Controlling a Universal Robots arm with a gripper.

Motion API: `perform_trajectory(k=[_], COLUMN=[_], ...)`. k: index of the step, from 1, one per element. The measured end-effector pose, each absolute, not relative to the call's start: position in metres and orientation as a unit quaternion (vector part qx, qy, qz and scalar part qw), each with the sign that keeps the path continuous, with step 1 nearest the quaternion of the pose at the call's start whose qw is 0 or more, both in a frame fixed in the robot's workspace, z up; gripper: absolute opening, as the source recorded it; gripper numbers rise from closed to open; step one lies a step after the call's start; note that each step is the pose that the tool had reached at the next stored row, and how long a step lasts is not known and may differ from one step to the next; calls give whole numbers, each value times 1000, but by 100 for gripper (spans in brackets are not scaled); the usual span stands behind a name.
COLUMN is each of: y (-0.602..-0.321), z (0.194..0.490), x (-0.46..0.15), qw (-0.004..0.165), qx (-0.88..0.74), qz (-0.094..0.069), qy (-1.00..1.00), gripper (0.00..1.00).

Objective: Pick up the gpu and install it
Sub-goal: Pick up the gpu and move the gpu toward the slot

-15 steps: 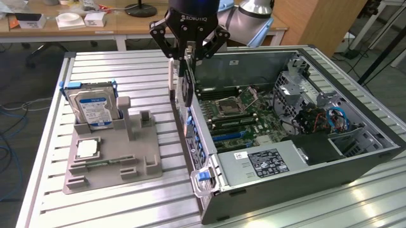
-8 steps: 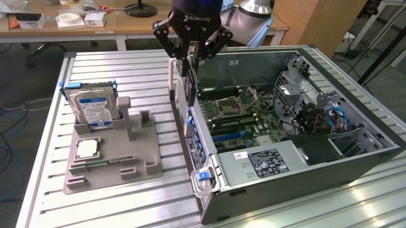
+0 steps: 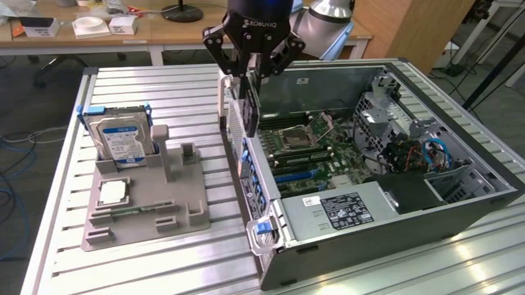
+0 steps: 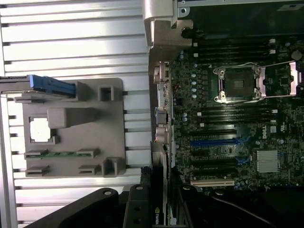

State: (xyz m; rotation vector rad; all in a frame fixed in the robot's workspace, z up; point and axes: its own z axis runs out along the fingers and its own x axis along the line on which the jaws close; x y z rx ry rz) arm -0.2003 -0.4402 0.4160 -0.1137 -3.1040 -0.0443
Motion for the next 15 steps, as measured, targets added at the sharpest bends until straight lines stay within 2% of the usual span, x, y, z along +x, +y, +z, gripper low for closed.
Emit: perform_trajectory(k=[15], y=[-440], z=[416], x=[-189], qw=[18], qx=[-37], qz=[-14], qy=[-999], gripper=[26])
